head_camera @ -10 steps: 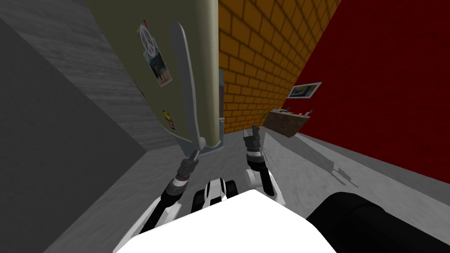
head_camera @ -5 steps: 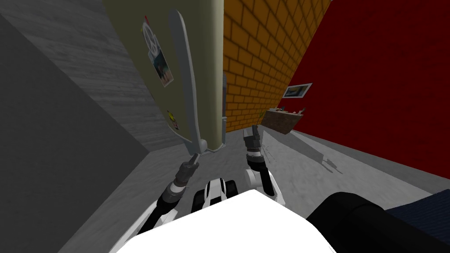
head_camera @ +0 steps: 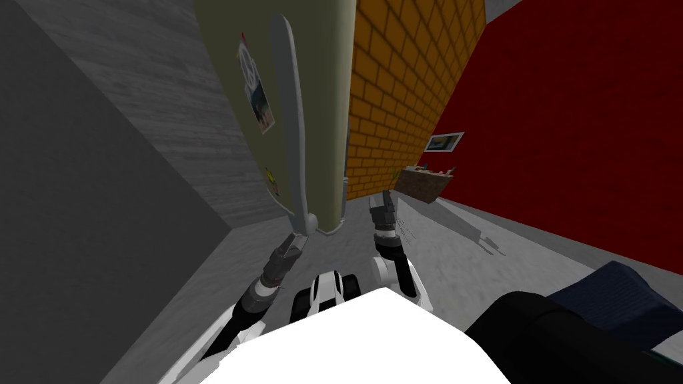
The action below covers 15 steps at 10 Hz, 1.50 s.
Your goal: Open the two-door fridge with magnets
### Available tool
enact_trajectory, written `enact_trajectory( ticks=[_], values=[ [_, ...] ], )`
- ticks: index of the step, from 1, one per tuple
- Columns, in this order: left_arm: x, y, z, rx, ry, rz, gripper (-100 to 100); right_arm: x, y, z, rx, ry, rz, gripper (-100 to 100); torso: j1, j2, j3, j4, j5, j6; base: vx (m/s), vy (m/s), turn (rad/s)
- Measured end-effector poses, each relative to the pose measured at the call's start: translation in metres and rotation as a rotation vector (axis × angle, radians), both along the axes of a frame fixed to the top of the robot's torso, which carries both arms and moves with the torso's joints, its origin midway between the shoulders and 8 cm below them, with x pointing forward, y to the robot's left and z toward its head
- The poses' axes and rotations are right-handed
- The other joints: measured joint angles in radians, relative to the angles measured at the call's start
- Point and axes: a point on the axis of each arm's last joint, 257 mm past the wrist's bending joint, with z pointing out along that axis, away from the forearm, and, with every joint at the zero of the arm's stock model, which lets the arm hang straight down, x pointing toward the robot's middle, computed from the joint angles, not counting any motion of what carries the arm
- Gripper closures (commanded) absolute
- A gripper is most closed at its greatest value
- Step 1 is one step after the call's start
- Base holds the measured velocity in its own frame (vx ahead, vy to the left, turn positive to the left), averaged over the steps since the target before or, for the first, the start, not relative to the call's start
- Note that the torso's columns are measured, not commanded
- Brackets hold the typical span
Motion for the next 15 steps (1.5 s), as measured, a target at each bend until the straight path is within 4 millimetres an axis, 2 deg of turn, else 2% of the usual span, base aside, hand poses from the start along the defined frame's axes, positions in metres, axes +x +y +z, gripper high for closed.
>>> enact_trajectory(
  ticks=[2,4,11,12,15],
  values=[
    [-0.002,0.002,0.011,0.004,0.004,-0.011,-100,0.000,0.000,0.000,0.000,0.000,0.000,0,-0.007,0.000,0.002,-0.003,-0.002,0.003,0.046,-0.067,0.055],
    [-0.005,0.001,0.021,0.006,0.007,-0.021,-100,0.000,0.000,0.000,0.000,0.000,0.000,0,0.003,0.008,0.006,-0.001,0.001,0.002,0.028,-0.046,0.042],
    [-0.010,-0.001,0.029,0.031,0.053,-0.043,-100,0.000,0.000,0.000,0.000,0.000,0.000,0,0.005,0.014,0.006,0.010,0.000,0.000,0.008,-0.013,0.024],
    [-0.011,-0.001,0.027,0.032,0.057,-0.043,0,0.000,0.000,0.000,0.000,0.000,0.000,0,0.004,0.014,0.008,0.005,0.001,0.001,0.000,0.000,0.000],
    [-0.010,0.000,0.025,0.033,0.066,-0.041,0,0.000,0.000,0.000,0.000,0.000,0.000,0,0.001,0.010,0.008,-0.001,0.000,0.002,0.000,0.000,0.000]
  ],
)
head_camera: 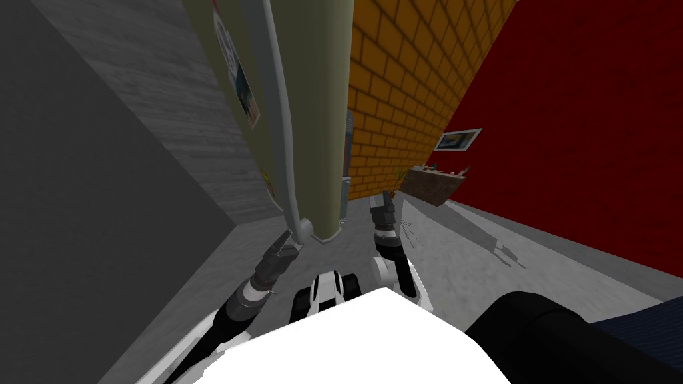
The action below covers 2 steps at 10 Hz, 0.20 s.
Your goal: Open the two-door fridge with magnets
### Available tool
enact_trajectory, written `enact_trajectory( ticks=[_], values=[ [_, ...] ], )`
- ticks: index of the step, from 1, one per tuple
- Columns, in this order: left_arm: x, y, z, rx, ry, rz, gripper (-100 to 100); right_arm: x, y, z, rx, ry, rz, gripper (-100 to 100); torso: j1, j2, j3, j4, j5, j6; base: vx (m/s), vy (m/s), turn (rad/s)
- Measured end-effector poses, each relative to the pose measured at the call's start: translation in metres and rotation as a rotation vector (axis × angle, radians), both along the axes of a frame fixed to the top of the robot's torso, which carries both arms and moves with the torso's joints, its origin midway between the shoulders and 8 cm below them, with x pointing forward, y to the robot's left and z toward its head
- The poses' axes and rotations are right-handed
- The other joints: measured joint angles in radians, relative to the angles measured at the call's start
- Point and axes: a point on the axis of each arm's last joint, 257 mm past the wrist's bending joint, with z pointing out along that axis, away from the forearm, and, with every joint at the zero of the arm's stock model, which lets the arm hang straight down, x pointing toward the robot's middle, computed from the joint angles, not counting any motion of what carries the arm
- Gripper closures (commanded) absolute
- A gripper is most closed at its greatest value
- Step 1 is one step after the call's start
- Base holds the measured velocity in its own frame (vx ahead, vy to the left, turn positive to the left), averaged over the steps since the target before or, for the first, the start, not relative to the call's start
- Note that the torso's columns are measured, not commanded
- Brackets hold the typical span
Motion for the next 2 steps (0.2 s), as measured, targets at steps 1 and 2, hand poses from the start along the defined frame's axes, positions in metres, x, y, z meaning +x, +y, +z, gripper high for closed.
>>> enact_trajectory(
  ticks=[1,2],
  values=[
    [0.0002,0.0001,-0.0004,0.000,0.001,0.000,0,0.0000,0.0000,0.0000,0.000,0.000,0.000,0,0.000,-0.001,0.000,0.000,0.000,0.000,0.000,0.000,0.000],
    [0.0003,0.0003,-0.0006,0.000,0.002,0.001,0,0.0000,0.0000,0.0000,0.000,0.000,0.000,0,0.000,-0.001,0.000,-0.001,0.000,0.000,0.000,0.000,0.000]
  ],
)
